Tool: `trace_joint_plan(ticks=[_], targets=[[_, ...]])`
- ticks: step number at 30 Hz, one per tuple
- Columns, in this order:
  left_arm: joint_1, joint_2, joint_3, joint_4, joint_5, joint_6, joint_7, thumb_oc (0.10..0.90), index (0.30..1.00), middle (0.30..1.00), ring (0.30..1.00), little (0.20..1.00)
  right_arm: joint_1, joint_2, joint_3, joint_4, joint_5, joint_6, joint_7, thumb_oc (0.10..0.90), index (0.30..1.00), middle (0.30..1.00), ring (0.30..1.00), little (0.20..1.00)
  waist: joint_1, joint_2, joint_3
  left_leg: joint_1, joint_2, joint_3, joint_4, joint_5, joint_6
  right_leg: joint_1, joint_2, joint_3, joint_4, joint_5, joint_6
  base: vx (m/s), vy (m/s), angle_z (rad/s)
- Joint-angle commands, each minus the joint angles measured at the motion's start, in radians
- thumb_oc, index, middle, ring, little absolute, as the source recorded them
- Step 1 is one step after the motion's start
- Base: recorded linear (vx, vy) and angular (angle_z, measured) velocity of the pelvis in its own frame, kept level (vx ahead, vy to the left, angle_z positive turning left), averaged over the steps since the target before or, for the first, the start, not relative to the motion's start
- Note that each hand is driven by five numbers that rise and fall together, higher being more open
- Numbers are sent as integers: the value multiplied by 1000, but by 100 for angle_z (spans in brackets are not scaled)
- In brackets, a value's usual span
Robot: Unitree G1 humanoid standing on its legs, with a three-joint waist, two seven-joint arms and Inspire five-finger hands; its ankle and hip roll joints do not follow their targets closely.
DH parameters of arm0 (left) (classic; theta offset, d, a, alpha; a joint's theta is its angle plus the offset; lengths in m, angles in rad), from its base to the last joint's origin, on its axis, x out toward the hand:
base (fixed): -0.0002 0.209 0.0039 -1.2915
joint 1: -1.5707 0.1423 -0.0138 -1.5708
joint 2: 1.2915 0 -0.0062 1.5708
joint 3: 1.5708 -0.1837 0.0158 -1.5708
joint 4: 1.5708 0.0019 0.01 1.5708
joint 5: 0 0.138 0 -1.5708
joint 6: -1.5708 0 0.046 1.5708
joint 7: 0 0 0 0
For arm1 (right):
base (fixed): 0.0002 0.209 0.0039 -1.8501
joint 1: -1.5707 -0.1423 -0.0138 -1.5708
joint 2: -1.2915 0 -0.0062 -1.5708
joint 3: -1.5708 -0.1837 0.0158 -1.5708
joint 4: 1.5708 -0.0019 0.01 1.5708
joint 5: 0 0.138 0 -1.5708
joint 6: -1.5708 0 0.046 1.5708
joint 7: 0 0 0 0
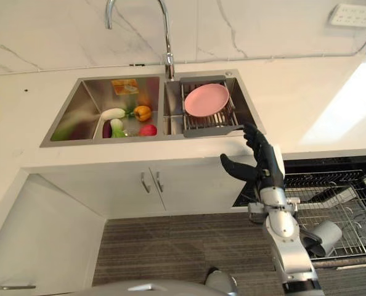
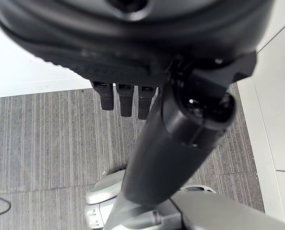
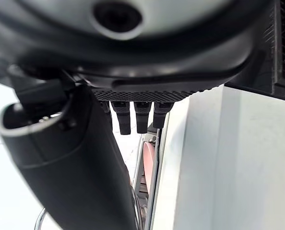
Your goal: Place the dishes in the dishwasher.
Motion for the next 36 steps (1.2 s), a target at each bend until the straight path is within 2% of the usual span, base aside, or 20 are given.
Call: trace_joint_plan(ticks=[1, 2, 4, 5, 9, 11, 12, 14, 16, 21, 25, 27, 31, 36], targets=[[-22, -16, 58, 11, -227, 2, -26, 800, 900, 900, 900, 900, -78, 5, -78, -113, 134, -110, 16, 800, 900, 900, 900, 900, 32, -50, 0, -53, 14, -10, 379, 13, -26, 29, -11, 15, -117, 82, 43, 113, -237, 8], [-22, -16, 58, 11, -228, 3, -27, 800, 900, 900, 900, 900, -78, 5, -78, -113, 135, -111, 17, 800, 900, 900, 900, 900, 29, -49, -2, -60, 16, -13, 387, 10, -27, 28, -9, 12, -117, 82, 42, 89, -231, 0], [-34, -18, 149, 12, -371, -1, -18, 800, 900, 900, 900, 900, -89, 5, -105, -115, 108, -102, 2, 800, 900, 900, 900, 900, 46, -61, 18, -129, 36, -34, 489, 52, -40, 70, 1, 3, -128, 37, 12, 75, -124, -7], [-34, -18, 150, 12, -371, -2, -17, 800, 900, 900, 900, 900, -90, 5, -105, -115, 108, -102, 2, 800, 900, 900, 900, 900, 45, -61, 19, -130, 36, -35, 490, 52, -40, 70, 1, 2, -127, 36, 12, 84, -44, 8], [-14, -17, 98, 54, -253, -1, -12, 800, 900, 900, 900, 900, -97, -5, -143, -123, 97, -117, -11, 800, 900, 900, 900, 900, 52, -82, 6, -184, 38, -16, 316, -15, -13, 102, -30, 10, -146, 23, 38, 104, 77, 13], [-14, -17, 86, 46, -253, -10, -13, 800, 900, 900, 900, 900, -99, -6, -151, -117, 76, -119, -17, 800, 900, 900, 900, 900, 60, -68, 10, -203, 21, -46, 230, -2, -19, 111, -30, 25, -141, 25, 47, 122, 172, 5], [-11, -21, 86, 45, -243, -9, -14, 800, 900, 900, 900, 900, -98, 1, -159, -120, 69, -121, -20, 800, 900, 900, 900, 900, 58, -58, 1, -177, 18, -38, 167, -2, -19, 113, -30, 25, -144, 28, 52, 88, 143, -13], [-7, -24, 81, 43, -231, -8, -14, 800, 900, 900, 900, 900, -93, 3, -168, -118, 57, -118, -25, 800, 900, 900, 900, 900, 59, -52, -7, -158, 15, -32, 138, 6, -21, 118, -33, 25, -148, 35, 54, 80, 116, -27], [3, -33, 46, 35, -180, -4, -24, 800, 900, 900, 900, 900, -92, 11, -184, -102, 38, -107, -29, 800, 900, 900, 900, 900, 55, -40, -25, -98, -5, -16, 60, 10, -11, 126, -41, 32, -171, 60, 68, 113, 200, -29], [-9, -25, -38, -8, -104, -12, -28, 800, 900, 900, 900, 900, -131, 3, -175, -31, 71, -96, -44, 800, 900, 900, 900, 900, 57, -37, -39, -45, -25, 12, -39, 31, 4, 125, -49, 39, -208, 93, 88, 45, 124, -6], [-9, -21, -38, -14, -111, -13, -29, 800, 900, 900, 900, 900, -151, -16, -181, -9, 36, -81, -52, 800, 900, 900, 900, 900, 69, -41, -43, -30, -34, 22, -60, 29, 9, 129, -51, 36, -231, 113, 100, 30, 55, 1], [-17, -19, -26, -17, -134, -15, -32, 800, 900, 900, 900, 900, -170, -35, -186, 10, -7, -72, -63, 800, 900, 900, 900, 900, 80, -51, -46, -34, -34, 20, -60, 29, 7, 137, -54, 23, -247, 123, 105, 37, 8, -3], [-26, -18, -40, -23, -131, -15, -38, 800, 900, 900, 900, 900, -208, -60, -182, 33, 5, -71, -62, 800, 900, 900, 900, 900, 91, -58, -46, -33, -30, 13, -60, 26, 5, 142, -54, 15, -254, 122, 109, 29, -13, 1], [-35, -12, -99, -29, -65, -23, -43, 800, 900, 900, 900, 900, -321, -181, -146, 103, -50, -68, -50, 800, 900, 900, 900, 900, 110, -67, -52, -36, -29, 3, -60, 25, 3, 148, -55, 4, -260, 118, 112, 16, -17, 1]])
